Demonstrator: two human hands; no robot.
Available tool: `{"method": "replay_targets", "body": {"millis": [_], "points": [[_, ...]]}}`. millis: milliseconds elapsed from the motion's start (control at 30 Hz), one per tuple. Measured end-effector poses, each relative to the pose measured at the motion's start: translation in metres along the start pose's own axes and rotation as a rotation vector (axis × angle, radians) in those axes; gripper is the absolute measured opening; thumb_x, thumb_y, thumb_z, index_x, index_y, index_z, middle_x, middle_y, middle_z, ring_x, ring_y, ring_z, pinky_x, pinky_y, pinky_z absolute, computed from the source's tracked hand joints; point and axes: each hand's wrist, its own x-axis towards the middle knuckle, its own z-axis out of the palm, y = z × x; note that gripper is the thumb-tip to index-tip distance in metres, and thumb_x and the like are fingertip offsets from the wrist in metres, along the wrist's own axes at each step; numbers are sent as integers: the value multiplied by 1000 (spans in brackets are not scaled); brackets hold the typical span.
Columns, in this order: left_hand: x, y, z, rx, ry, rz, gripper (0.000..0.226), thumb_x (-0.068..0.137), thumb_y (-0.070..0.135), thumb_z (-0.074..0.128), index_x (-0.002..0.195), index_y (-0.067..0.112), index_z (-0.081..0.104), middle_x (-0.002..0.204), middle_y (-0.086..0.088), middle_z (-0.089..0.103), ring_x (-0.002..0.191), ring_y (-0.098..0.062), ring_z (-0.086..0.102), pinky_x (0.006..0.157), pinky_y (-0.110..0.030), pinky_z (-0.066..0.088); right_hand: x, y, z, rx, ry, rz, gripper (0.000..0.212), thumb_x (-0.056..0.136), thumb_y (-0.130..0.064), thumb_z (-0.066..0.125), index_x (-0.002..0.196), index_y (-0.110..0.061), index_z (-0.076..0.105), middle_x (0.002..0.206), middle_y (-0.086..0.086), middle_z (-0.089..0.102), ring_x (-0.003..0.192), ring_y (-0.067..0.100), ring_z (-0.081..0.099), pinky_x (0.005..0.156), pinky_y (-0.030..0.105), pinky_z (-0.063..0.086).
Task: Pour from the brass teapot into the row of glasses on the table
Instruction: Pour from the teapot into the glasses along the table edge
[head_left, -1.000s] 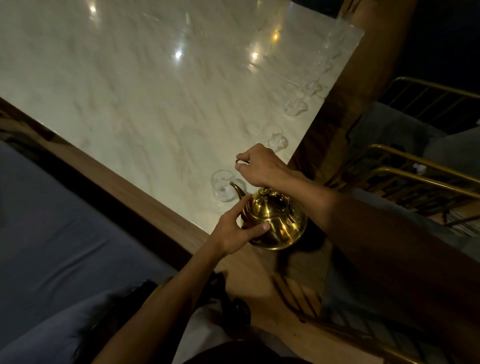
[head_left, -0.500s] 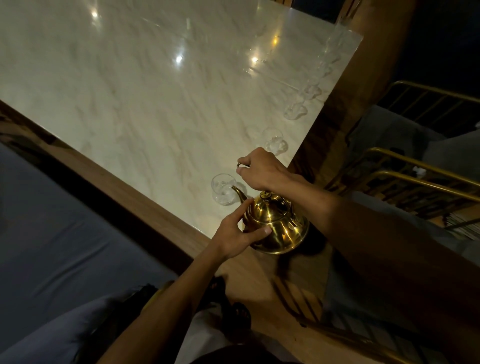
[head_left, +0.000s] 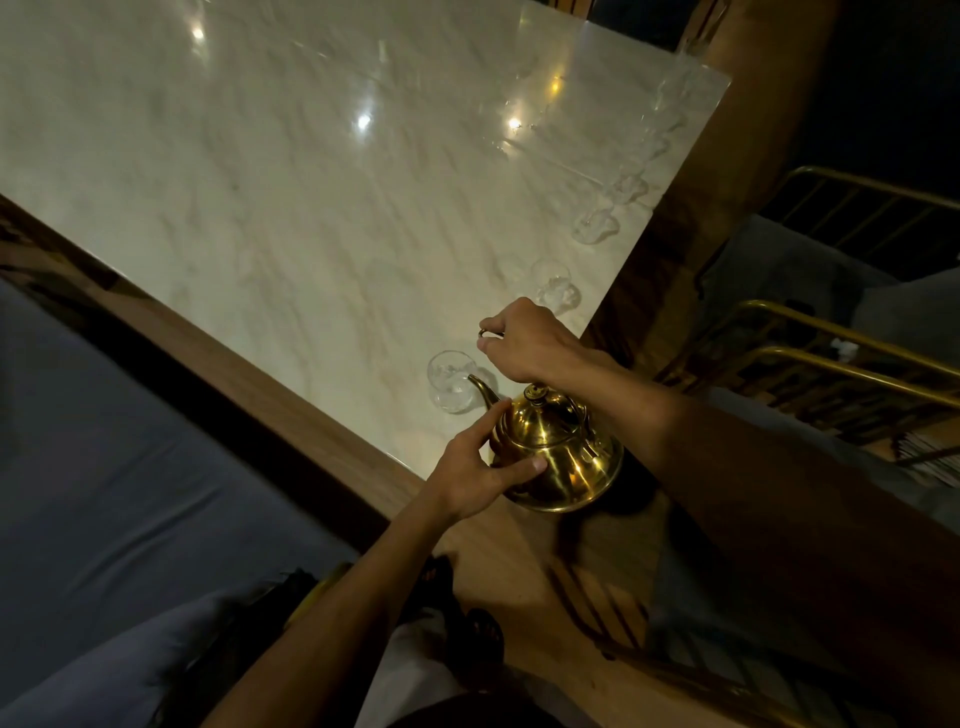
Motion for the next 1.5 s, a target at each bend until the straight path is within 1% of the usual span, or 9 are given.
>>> {"method": "replay_targets", "body": {"millis": [100,200,367,667,1067,1267,1400,1467,1500], "points": [[-1,-1,0,-7,9,-2,96,69,63,82,152,40,38,149,15,51,141,-10,45,117,-46,40,-1,0,-1,0,-5,-14,42,100,-24,56,140,-12,60,148,6,56,135,25,53,109,34,44],[-1,-1,-1,3,4,-5,96,68,64,81,151,42,38,148,16,52,140,-10,46,116,-46,41,-1,-1,0,-5,-7,-9,42,100,-25,56,141,-14,59,148,6,56,135,26,53,108,33,44],[-1,0,-2,4,4,-4,92,72,56,83,151,40,38,147,15,53,139,-9,46,116,-43,40,0,-2,0,1,-3,10,42,100,-25,56,141,-15,60,147,6,57,134,26,54,107,34,45],[-1,3,-3,18,-6,-6,93,70,63,81,150,43,38,147,15,53,139,-12,46,115,-48,42,-3,-2,-2,17,8,19,43,100,-25,56,142,-16,58,148,6,56,134,26,54,106,34,46],[0,6,-3,33,-7,7,97,67,68,80,151,43,37,147,14,53,138,-13,48,114,-48,43,-5,0,-4,39,16,11,43,100,-24,56,142,-15,58,148,6,56,134,26,54,105,33,46],[-1,8,-2,45,10,4,99,65,70,80,150,44,37,147,14,52,137,-14,48,113,-47,44,-9,5,-6,65,26,-25,43,100,-23,55,141,-13,59,149,6,55,136,26,52,109,36,45],[0,10,-2,69,30,25,98,69,59,82,153,40,35,149,10,51,139,-15,47,113,-45,44,-12,14,-5,135,60,-25,44,99,-28,57,141,-16,60,147,3,57,136,22,53,107,33,43],[1,12,0,81,37,42,90,74,48,85,150,41,37,148,9,51,136,-14,47,111,-38,45,-14,20,-5,171,81,-37,43,99,-29,58,140,-17,61,146,3,58,137,21,52,110,33,41],[2,14,1,95,43,54,87,75,43,85,147,44,37,145,10,52,133,-12,48,108,-32,45,-16,23,-5,190,92,-45,43,98,-29,59,140,-17,61,146,2,58,138,20,51,112,33,41]]}}
